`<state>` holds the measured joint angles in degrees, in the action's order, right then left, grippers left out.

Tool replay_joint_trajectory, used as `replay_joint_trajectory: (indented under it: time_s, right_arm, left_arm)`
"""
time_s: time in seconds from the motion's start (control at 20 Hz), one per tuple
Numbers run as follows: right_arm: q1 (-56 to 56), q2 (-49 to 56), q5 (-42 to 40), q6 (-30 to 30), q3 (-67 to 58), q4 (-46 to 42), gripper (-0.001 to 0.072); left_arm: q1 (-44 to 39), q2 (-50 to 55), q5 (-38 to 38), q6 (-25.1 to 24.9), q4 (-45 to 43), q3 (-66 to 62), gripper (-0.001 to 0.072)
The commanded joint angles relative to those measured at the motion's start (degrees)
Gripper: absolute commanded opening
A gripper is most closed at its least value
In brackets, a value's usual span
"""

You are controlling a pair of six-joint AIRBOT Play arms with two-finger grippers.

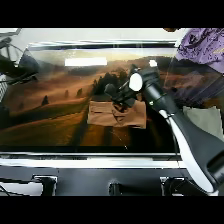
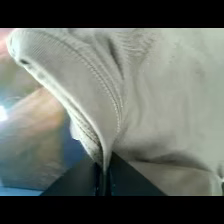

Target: Fold the clothes and pants, and hang the long-sleeved shirts on hangers.

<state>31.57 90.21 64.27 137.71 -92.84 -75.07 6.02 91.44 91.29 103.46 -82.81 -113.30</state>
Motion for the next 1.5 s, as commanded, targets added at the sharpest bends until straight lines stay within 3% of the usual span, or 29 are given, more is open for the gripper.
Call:
replay_joint_trajectory:
  time_s: [0.0, 0.4, 0.5, 0.6, 0.7, 1.0, 1.15, 1.2, 1.3, 1.45]
  right_arm:
    - [1.9, 4.2, -7.9, 2.7, -0.1, 3.1, 0.0027]
    - [2.0, 7.8, -14.7, 2.6, -0.1, 8.5, 0.0056]
    - [2.0, 8.2, -18.5, -0.7, -0.1, 12.6, 0.0215]
    - [1.9, 7.6, -21.1, -8.3, -0.1, 19.3, 0.0378]
    - [1.9, 6.2, -20.5, -12.7, -0.1, 22.4, 0.0381]
    - [-5.3, -0.7, -10.3, -16.9, -0.1, 21.8, 0.0381]
    - [-14.4, -4.5, 0.4, -26.7, -0.1, 21.9, 0.0391]
    - [-18.2, -5.4, 4.4, -30.6, -0.1, 21.8, 0.0445]
    - [-27.1, -6.2, 12.6, -37.2, 0.0, 20.3, 0.0459]
    - [-37.7, -6.1, 15.1, -44.7, 4.7, 18.7, 0.0459]
  left_arm:
    - [3.7, -0.9, 0.9, -0.2, -0.2, 0.0, 0.0016]
    - [3.5, -0.9, 0.8, -0.2, -0.2, 0.0, 0.0017]
    - [3.5, -0.9, 0.8, -0.2, -0.2, 0.0, 0.0016]
    - [3.5, -0.9, 0.8, -0.2, -0.2, 0.0, 0.0017]
    - [3.5, -0.9, 0.8, -0.2, -0.2, 0.0, 0.0017]
    - [3.5, -0.9, 0.8, -0.2, -0.2, 0.0, 0.0017]
    - [3.5, -0.9, 0.8, -0.2, -0.2, 0.0, 0.0017]
    - [3.5, -0.9, 0.8, -0.2, -0.2, 0.0, 0.0017]
    - [3.5, -0.9, 0.8, -0.2, -0.2, 0.0, 0.0017]
    - [3.5, -0.9, 0.8, -0.2, -0.2, 0.0, 0.0018]
